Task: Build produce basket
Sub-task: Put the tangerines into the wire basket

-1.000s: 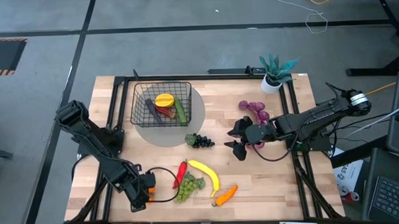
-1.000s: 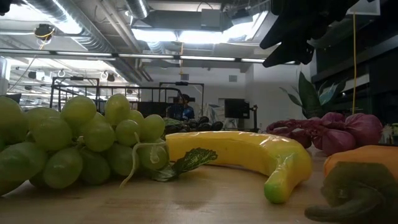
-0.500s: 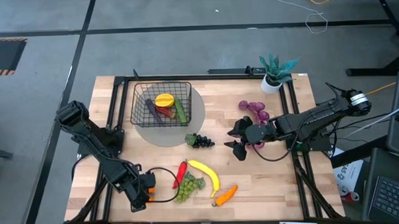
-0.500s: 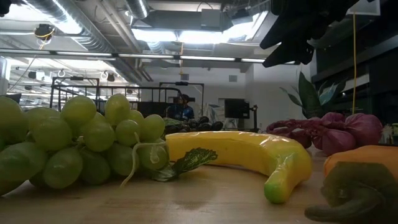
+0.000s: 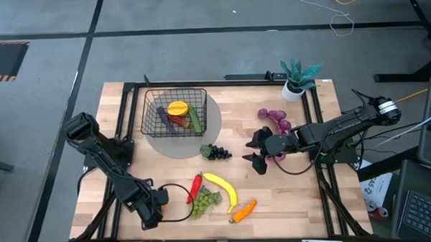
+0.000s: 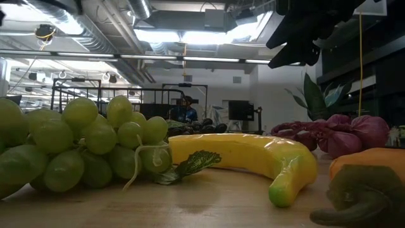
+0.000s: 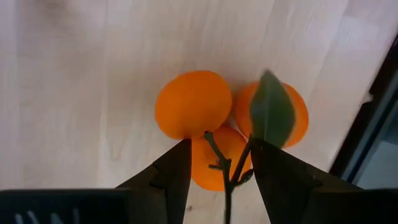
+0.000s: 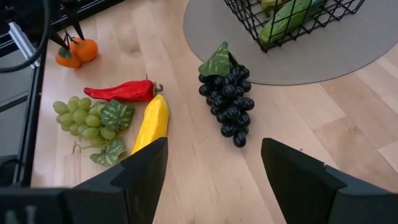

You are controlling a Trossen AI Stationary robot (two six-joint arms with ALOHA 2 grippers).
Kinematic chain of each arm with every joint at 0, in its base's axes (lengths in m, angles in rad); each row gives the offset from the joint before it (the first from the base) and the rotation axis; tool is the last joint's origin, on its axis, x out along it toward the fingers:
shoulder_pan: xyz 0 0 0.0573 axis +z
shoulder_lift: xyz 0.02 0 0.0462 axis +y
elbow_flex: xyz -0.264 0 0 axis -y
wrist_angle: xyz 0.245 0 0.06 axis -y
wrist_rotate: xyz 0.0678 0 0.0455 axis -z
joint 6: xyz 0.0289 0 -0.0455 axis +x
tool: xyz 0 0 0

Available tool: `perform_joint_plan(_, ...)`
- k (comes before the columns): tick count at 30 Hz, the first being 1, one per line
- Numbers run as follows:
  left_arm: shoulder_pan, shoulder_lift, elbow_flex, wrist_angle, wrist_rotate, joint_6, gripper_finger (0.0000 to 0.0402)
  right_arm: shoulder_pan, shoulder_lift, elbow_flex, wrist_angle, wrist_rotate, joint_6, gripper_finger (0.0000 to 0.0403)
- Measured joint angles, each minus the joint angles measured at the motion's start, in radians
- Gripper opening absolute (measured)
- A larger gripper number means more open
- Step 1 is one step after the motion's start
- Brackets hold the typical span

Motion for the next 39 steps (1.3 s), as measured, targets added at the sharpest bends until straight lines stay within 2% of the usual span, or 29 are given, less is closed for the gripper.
perform_joint_plan(21, 0.000, 0.031, 0.001, 0.007, 0.016, -0.008, 0.0155, 0.000, 0.000, 0.000, 0.000, 0.000, 0.000, 0.0261)
perform_joint_plan(26, 0.000, 0.031, 0.001, 0.007, 0.016, -0.017, 0.0108, 0.000, 0.000, 0.000, 0.000, 0.000, 0.000, 0.0261)
perform_joint_plan(32, 0.000, 0.031, 0.000, 0.006, 0.016, -0.068, 0.0012, 0.000, 0.000, 0.000, 0.000, 0.000, 0.000, 0.0261)
perform_joint_plan(39, 0.010, 0.018, 0.016, -0.011, 0.039, -0.093, 0.0004, 0.000, 0.000, 0.000, 0.000, 0.000, 0.001, 0.0261)
